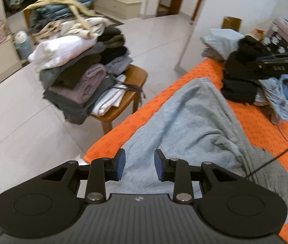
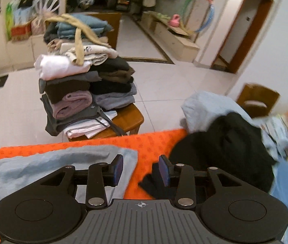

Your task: Fold clothes

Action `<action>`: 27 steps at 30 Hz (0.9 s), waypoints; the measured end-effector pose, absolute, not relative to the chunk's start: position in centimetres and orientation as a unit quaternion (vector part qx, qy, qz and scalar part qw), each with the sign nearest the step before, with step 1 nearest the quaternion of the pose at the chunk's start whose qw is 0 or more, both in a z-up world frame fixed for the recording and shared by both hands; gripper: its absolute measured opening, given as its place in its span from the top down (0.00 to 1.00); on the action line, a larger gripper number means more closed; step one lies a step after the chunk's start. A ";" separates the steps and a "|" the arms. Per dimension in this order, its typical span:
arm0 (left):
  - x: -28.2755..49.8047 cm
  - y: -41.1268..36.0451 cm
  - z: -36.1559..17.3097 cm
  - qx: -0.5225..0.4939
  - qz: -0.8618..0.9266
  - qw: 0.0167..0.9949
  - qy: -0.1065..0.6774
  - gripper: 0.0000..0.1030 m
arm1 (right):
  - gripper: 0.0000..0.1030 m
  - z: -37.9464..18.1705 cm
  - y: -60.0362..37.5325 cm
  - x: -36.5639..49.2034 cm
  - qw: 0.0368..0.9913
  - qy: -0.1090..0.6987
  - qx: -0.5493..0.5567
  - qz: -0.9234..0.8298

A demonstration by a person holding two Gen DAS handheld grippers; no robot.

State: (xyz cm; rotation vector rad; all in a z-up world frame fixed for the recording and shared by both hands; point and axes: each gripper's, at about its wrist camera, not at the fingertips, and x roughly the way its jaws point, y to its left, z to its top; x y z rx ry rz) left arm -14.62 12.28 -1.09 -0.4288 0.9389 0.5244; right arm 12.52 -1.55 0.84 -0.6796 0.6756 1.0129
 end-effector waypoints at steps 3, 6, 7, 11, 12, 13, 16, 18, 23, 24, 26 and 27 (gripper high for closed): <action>-13.6 12.0 -0.7 -0.188 0.218 0.847 0.446 0.65 | 0.59 1.9 -4.6 11.7 0.779 0.326 -0.294 0.448; -12.6 11.5 -0.4 -0.172 0.188 0.858 0.447 0.65 | 0.59 2.6 -8.1 10.8 0.793 0.343 -0.276 0.421; -12.3 11.3 -0.3 -0.168 0.178 0.860 0.447 0.65 | 0.59 2.7 -9.2 10.5 0.798 0.348 -0.271 0.411; -10.8 10.3 -0.2 -0.151 0.131 0.868 0.455 0.65 | 0.59 2.6 -13.5 9.2 0.815 0.367 -0.254 0.370; -10.4 10.0 -0.2 -0.145 0.121 0.870 0.456 0.65 | 0.59 2.4 -14.5 8.9 0.819 0.373 -0.249 0.359; -10.0 9.6 -0.2 -0.138 0.110 0.872 0.457 0.65 | 0.59 2.2 -15.6 8.5 0.822 0.380 -0.243 0.347; -8.9 8.7 -0.5 -0.123 0.082 0.875 0.460 0.65 | 0.59 1.1 -18.5 7.8 0.828 0.407 -0.217 0.318; -8.3 8.1 -0.7 -0.117 0.067 0.876 0.463 0.65 | 0.60 0.1 -20.2 7.4 0.831 0.426 -0.196 0.300; -7.0 6.7 -1.2 -0.109 0.030 0.877 0.467 0.61 | 0.60 -2.6 -23.2 6.3 0.834 0.469 -0.132 0.261; -6.7 6.5 -1.3 -0.109 0.023 0.877 0.467 0.61 | 0.60 -3.2 -23.7 6.1 0.834 0.475 -0.118 0.253; -6.2 5.9 -1.4 -0.108 0.004 0.877 0.468 0.61 | 0.60 -4.3 -24.7 5.9 0.836 0.488 -0.091 0.235; -5.9 5.4 -1.4 -0.103 -0.008 0.877 0.468 0.59 | 0.60 -4.6 -25.0 5.7 0.837 0.490 -0.081 0.228</action>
